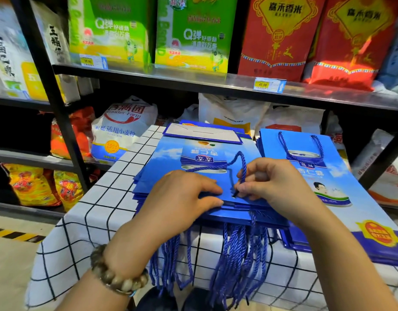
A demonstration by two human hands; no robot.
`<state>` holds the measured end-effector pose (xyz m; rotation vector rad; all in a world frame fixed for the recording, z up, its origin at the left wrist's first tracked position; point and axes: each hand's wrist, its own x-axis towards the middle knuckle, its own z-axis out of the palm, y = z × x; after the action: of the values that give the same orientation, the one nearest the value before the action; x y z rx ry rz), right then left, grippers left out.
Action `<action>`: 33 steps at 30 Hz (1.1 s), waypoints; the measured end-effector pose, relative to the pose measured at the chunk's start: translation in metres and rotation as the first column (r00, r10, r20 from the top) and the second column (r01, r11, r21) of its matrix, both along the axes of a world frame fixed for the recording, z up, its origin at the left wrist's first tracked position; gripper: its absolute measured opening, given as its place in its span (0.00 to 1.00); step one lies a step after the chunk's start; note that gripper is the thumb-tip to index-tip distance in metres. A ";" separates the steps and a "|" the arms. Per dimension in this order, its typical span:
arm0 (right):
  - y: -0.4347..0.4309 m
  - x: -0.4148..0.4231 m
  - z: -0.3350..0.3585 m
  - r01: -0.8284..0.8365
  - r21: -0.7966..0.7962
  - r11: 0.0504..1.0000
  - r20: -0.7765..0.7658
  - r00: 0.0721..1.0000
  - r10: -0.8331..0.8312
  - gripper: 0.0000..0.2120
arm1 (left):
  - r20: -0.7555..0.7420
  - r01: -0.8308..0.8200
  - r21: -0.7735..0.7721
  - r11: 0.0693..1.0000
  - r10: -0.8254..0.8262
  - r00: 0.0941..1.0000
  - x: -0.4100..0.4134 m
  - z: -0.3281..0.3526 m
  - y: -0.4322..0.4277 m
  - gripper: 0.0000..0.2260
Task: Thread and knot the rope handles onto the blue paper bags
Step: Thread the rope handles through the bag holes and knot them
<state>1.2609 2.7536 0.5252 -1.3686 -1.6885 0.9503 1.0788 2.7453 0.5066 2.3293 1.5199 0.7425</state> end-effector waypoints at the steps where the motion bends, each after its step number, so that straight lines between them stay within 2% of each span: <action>1: 0.001 0.000 0.001 -0.004 0.004 1.000 0.028 1.000 0.004 0.08 | 0.007 -0.008 0.003 1.000 0.008 1.000 0.000 0.000 -0.001 0.12; 3: 0.002 -0.002 0.002 -0.015 0.035 0.999 0.103 0.995 0.011 0.08 | 0.009 -0.028 0.027 0.999 0.027 1.000 0.002 0.001 -0.002 0.11; 5: 0.002 -0.004 0.004 -0.034 0.107 0.994 0.257 0.966 0.005 0.08 | 0.006 -0.057 0.073 0.996 0.057 0.998 0.004 0.002 -0.002 0.09; 9: -0.006 -0.003 0.009 -0.118 0.211 0.970 0.546 0.837 -0.017 0.07 | -0.013 -0.103 0.134 0.986 0.106 0.994 0.005 0.004 -0.002 0.10; 12: -0.018 -0.001 0.012 -0.184 0.197 0.963 0.658 0.753 0.010 0.13 | 0.004 -0.118 0.144 0.982 0.119 0.993 0.003 0.006 -0.003 0.11; 14: -0.021 -0.001 0.011 -0.204 0.167 0.965 0.672 0.740 0.040 0.17 | 0.019 -0.130 0.159 0.979 0.129 0.992 0.003 0.008 -0.002 0.10; 17: -0.018 0.002 0.005 -0.162 0.221 0.962 0.646 0.763 -0.020 0.17 | 0.076 -0.159 0.272 0.949 0.143 0.987 0.011 0.008 -0.006 0.08; 20: -0.017 0.003 0.004 -0.143 0.239 0.960 0.617 0.786 -0.037 0.16 | 0.115 -0.197 0.349 0.916 0.167 0.979 0.019 0.005 -0.015 0.13; 22: -0.016 0.001 0.005 -0.143 0.257 0.956 0.597 0.801 -0.041 0.16 | 0.028 -0.196 0.345 0.918 0.199 0.980 0.027 -0.001 -0.017 0.15; 25: -0.017 -0.003 0.004 -0.155 0.258 0.954 0.627 0.778 -0.043 0.16 | -0.101 -0.212 0.280 0.936 0.248 0.964 0.037 -0.007 -0.018 0.11; 31: -0.021 -0.003 -0.004 -0.125 0.294 0.948 0.621 0.778 -0.090 0.18 | -0.121 -0.178 0.342 0.923 0.231 0.965 0.043 -0.009 -0.017 0.07; 33: -0.022 -0.003 -0.006 -0.116 0.324 0.939 0.607 0.787 -0.112 0.18 | -0.147 -0.142 0.286 0.948 0.190 0.971 0.040 -0.007 -0.017 0.08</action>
<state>1.2584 2.7316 0.5189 -1.5208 -2.2076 0.1533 1.1189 2.7279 0.4999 2.5446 1.8110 0.8598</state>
